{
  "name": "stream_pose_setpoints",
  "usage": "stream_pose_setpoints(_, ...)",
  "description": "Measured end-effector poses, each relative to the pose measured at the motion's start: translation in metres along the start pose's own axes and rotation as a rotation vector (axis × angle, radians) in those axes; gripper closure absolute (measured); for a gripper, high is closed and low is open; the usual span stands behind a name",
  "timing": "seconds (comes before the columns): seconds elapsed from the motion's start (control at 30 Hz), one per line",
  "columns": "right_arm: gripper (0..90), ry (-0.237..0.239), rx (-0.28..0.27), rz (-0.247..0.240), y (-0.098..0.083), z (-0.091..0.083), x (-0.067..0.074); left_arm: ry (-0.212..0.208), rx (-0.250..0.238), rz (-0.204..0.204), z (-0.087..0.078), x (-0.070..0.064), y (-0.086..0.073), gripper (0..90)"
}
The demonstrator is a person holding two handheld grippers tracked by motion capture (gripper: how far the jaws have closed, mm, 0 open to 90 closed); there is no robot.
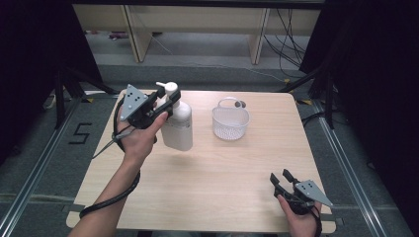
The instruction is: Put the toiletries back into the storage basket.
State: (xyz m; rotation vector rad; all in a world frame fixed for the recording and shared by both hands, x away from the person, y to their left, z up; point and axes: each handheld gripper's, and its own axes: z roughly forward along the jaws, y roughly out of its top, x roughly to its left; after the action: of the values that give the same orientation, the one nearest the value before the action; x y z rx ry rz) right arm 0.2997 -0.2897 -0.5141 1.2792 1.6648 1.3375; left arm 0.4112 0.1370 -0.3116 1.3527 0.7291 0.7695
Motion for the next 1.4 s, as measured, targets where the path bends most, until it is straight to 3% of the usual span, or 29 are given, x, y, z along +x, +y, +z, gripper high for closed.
stream_pose_setpoints(0.2,47.7,-0.009,0.0,-0.025,0.0,0.0,-0.001,-0.002,-0.006,0.002,0.003,-0.002,0.002,59.5)
stream_pose_setpoints(0.23,47.7,0.003,-0.002,-0.002,0.0,0.0,0.0,-0.002,-0.006,0.001,0.004,-0.002,0.002,59.6)
stream_pose_setpoints(0.33,47.7,-0.007,0.007,-0.02,0.001,-0.001,-0.001,-0.003,-0.007,0.003,0.007,-0.004,0.002,59.6)
stream_pose_setpoints(0.43,47.7,0.0,-0.011,-0.02,0.0,0.001,0.0,-0.005,-0.008,-0.001,0.008,-0.005,0.002,59.5)
stream_pose_setpoints(0.6,47.6,0.003,0.009,0.0,0.0,-0.001,0.001,-0.006,-0.009,0.001,0.012,-0.004,0.002,59.5)
stream_pose_setpoints(0.63,47.6,0.012,-0.011,0.003,0.0,0.001,0.001,-0.006,-0.01,0.001,0.014,-0.005,0.003,59.6)
stream_pose_setpoints(1.4,47.6,0.01,-0.009,-0.008,0.0,0.001,0.0,-0.006,-0.012,-0.004,0.031,-0.008,0.007,59.6)
